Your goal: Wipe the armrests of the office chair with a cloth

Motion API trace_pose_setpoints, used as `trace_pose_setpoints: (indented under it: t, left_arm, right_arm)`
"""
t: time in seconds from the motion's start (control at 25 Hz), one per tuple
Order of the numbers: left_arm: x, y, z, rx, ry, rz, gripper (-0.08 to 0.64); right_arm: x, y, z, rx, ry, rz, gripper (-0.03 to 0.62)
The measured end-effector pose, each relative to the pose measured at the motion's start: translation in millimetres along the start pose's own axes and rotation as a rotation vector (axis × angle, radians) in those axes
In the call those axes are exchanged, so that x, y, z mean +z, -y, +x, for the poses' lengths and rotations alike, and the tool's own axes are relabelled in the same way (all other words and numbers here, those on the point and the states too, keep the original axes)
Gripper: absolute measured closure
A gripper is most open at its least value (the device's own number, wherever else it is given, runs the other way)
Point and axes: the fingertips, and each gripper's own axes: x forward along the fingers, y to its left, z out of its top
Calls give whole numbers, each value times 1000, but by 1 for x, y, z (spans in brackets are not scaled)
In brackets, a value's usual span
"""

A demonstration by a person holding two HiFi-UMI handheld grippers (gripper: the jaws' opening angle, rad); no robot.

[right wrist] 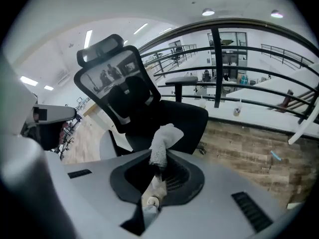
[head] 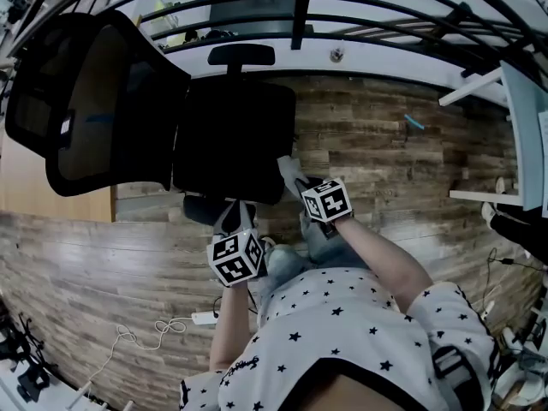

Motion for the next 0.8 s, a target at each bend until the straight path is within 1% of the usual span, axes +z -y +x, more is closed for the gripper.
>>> trace_pose_setpoints:
  t: [0.2, 0.48, 0.68, 0.8]
  left_arm:
    - [22, 40, 24, -3, 22, 20, 558]
    - [45, 84, 55, 20, 50, 24, 558]
    - [64, 114, 81, 24, 80, 8, 558]
    - [77, 123, 91, 28, 92, 2, 558]
  right_arm:
    - [26, 36, -29, 12, 53, -25, 560]
    - [57, 76, -66, 73, 108, -29, 560]
    - [76, 115, -85, 72, 129, -32, 560]
    - [87, 130, -92, 73, 137, -23, 560]
